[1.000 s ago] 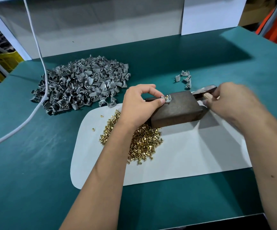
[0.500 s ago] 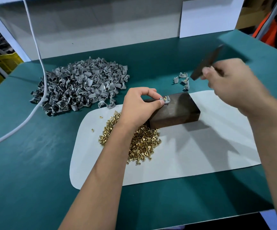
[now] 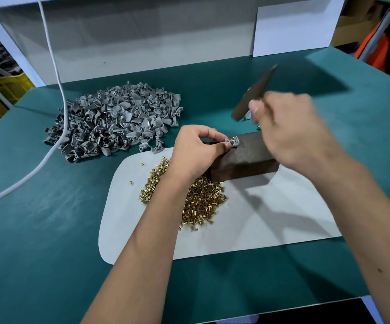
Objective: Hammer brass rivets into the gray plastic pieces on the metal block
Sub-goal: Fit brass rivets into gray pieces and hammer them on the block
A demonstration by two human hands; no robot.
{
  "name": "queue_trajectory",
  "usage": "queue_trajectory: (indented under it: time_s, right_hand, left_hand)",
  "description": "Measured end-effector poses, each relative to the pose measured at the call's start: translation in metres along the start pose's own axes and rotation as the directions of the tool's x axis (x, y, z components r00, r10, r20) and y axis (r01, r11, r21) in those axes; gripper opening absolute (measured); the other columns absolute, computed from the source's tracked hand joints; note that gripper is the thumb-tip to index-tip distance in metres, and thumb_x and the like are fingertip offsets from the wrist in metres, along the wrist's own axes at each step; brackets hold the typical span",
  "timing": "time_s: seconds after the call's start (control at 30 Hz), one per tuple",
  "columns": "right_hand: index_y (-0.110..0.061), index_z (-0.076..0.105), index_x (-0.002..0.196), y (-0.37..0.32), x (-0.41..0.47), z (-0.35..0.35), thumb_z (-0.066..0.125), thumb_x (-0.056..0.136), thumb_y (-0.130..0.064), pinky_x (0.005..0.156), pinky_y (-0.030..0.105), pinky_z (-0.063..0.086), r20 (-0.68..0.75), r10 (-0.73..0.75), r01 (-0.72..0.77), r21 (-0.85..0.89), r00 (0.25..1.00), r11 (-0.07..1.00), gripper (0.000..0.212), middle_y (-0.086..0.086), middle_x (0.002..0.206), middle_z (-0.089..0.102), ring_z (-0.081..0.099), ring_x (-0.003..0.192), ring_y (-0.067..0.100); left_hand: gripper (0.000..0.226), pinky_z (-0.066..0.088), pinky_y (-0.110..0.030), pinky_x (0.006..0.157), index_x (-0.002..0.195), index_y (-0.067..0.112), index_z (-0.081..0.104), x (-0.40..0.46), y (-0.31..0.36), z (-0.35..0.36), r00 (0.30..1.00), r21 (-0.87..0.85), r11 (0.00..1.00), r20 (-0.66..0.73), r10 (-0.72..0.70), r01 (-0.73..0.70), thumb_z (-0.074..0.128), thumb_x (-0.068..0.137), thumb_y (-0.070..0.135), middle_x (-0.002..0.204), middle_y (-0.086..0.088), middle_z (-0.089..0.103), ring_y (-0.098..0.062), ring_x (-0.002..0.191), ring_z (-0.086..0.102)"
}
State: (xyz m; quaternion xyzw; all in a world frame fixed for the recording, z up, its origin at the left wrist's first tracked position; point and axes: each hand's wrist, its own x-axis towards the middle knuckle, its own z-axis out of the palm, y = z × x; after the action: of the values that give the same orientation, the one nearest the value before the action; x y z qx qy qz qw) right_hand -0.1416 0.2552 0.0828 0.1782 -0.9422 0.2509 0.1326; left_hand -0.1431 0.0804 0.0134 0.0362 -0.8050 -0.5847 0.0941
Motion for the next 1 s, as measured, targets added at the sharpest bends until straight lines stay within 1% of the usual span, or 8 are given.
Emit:
queue_trajectory:
  time_s: [0.13,0.27,0.43,0.6,0.77,0.9,0.93,1.0]
  right_hand:
    - [-0.019,0.042,0.07,-0.002,0.003,0.003,0.041,0.106,-0.043,0.072,0.044,0.049,0.189,0.085,-0.052,-0.174,0.978,0.983,0.043,0.014,0.082,0.058,0.057,0.082,0.041]
    - [-0.021,0.054,0.083,-0.003,0.004,-0.008,0.037,0.1,-0.05,0.067,0.043,0.05,-0.175,0.016,-0.016,0.003,0.984,1.0,0.038,0.017,0.082,0.063,0.056,0.073,0.04]
    - [-0.019,0.042,0.072,-0.002,0.006,0.001,0.042,0.107,-0.042,0.069,0.04,0.045,0.26,0.103,-0.04,-0.237,0.96,0.971,0.042,0.014,0.086,0.06,0.053,0.079,0.037]
    - [-0.019,0.049,0.079,-0.008,0.007,-0.011,0.035,0.1,-0.05,0.065,0.04,0.045,-0.092,0.0,-0.006,-0.067,0.996,0.998,0.04,0.012,0.078,0.059,0.052,0.07,0.038]
    - [-0.022,0.039,0.069,-0.007,0.007,0.0,0.042,0.106,-0.042,0.073,0.041,0.047,0.244,0.124,-0.06,-0.254,0.962,0.965,0.043,0.015,0.087,0.059,0.054,0.082,0.039]
    - [-0.018,0.056,0.084,-0.013,0.01,-0.009,0.036,0.1,-0.05,0.065,0.041,0.046,-0.127,0.038,-0.049,-0.084,0.991,0.995,0.04,0.013,0.08,0.058,0.051,0.071,0.039]
    - [-0.017,0.058,0.09,-0.015,0.009,-0.006,0.036,0.102,-0.047,0.066,0.042,0.047,-0.117,0.022,-0.032,-0.086,0.993,0.996,0.04,0.014,0.084,0.06,0.052,0.073,0.039]
    - [-0.017,0.053,0.083,-0.016,0.004,0.005,0.04,0.106,-0.039,0.072,0.042,0.047,0.154,0.072,-0.041,-0.195,0.985,0.98,0.035,0.014,0.089,0.06,0.052,0.08,0.039]
  left_hand:
    - [0.018,0.053,-0.013,0.073,0.071,0.022,0.077,-0.002,0.0,0.0,1.0,-0.011,1.0,0.008,-0.002,0.002,0.088,0.077,0.008,0.065,0.025,0.07,0.001,0.08,0.068]
    - [0.015,0.055,-0.019,0.08,0.072,0.02,0.079,0.0,-0.002,0.0,1.0,0.006,1.0,-0.016,-0.007,0.007,0.088,0.076,0.01,0.07,0.021,0.072,-0.007,0.09,0.073]
    - [0.014,0.058,-0.033,0.088,0.073,0.02,0.079,-0.002,0.0,0.001,1.0,-0.007,1.0,-0.013,0.002,-0.002,0.089,0.076,0.011,0.082,0.007,0.075,-0.021,0.101,0.072]
    - [0.011,0.055,-0.021,0.083,0.076,0.017,0.08,0.0,-0.001,0.0,1.0,0.015,1.0,-0.014,0.003,-0.003,0.088,0.076,0.011,0.082,0.013,0.075,-0.007,0.094,0.073]
    - [0.014,0.054,-0.014,0.074,0.074,0.02,0.079,-0.001,-0.001,0.0,1.0,-0.009,1.0,0.002,-0.006,0.006,0.089,0.076,0.01,0.07,0.018,0.073,-0.003,0.084,0.07]
    - [0.011,0.054,-0.016,0.081,0.076,0.018,0.079,0.001,-0.004,0.0,1.0,0.004,1.0,-0.021,-0.001,0.001,0.089,0.076,0.012,0.085,0.008,0.077,-0.006,0.095,0.072]
    - [0.013,0.055,-0.018,0.083,0.075,0.02,0.079,0.002,-0.004,-0.001,1.0,0.011,1.0,-0.019,-0.001,0.001,0.089,0.076,0.012,0.085,0.011,0.076,-0.006,0.096,0.072]
    - [0.017,0.056,-0.019,0.08,0.072,0.023,0.078,0.001,-0.004,-0.001,1.0,0.012,1.0,-0.004,0.005,-0.005,0.089,0.076,0.012,0.077,0.018,0.074,-0.006,0.091,0.072]
